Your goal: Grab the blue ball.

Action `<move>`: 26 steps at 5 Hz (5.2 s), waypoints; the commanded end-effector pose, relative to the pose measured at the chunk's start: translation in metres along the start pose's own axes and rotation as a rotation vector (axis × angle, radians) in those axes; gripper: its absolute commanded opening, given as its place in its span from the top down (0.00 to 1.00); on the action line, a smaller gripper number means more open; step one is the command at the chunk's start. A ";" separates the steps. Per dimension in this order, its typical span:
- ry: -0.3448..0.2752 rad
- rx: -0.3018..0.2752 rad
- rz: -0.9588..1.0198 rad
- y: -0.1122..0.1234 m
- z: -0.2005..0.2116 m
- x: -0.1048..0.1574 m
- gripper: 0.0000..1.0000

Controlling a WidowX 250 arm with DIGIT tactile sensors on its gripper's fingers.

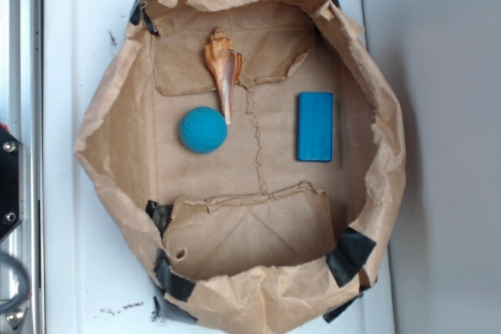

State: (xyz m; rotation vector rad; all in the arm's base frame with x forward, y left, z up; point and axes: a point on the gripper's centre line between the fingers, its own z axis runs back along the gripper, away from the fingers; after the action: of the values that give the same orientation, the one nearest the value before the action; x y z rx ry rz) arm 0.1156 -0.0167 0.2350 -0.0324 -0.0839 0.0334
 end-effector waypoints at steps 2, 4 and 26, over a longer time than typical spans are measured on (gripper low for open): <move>-0.016 0.035 0.002 0.009 -0.010 0.033 0.00; -0.005 0.071 -0.020 0.015 -0.023 0.111 0.00; -0.063 0.213 -0.084 0.035 -0.183 0.132 1.00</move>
State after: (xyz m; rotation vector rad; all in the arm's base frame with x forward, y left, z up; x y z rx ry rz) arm 0.2553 0.0208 0.0511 0.1828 -0.0929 -0.0337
